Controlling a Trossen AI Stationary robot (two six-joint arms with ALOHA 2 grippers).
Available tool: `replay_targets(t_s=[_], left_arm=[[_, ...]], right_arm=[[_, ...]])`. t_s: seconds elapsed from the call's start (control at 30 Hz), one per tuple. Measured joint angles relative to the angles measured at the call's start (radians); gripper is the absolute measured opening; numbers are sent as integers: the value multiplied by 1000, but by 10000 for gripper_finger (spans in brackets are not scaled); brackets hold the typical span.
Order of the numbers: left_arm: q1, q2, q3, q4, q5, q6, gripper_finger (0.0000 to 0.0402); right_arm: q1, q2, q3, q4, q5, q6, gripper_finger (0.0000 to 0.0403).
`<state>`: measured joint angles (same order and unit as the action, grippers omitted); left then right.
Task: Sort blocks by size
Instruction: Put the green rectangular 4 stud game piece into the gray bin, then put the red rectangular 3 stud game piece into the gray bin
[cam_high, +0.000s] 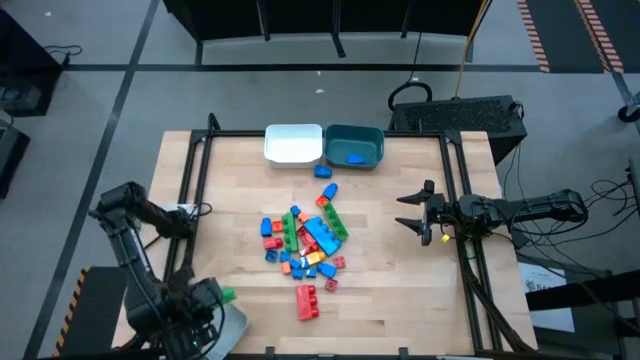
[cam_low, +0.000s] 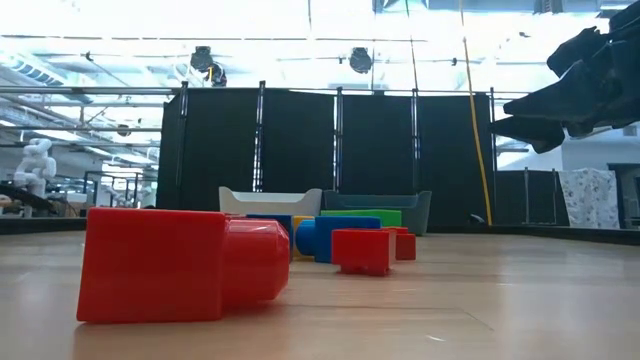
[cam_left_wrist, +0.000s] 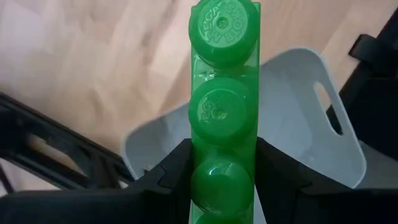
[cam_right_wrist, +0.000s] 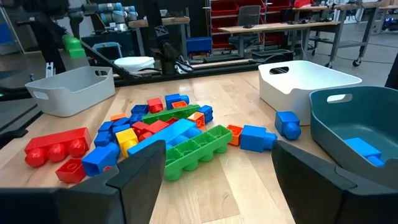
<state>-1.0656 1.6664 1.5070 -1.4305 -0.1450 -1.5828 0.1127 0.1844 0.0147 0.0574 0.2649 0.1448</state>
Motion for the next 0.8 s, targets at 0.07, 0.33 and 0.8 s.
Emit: replay_targets(t_s=[0.07, 0.33, 0.8], left_arm=[[-6, 22, 0, 40, 10, -9, 133], [-8, 76, 0, 105, 80, -12, 133], [4, 79, 0, 91, 83, -139, 259]], right_arm=[[0, 0, 0, 0, 0, 2, 279], [0, 0, 0, 0, 0, 8, 279], [0, 0, 0, -1, 0, 1, 279]])
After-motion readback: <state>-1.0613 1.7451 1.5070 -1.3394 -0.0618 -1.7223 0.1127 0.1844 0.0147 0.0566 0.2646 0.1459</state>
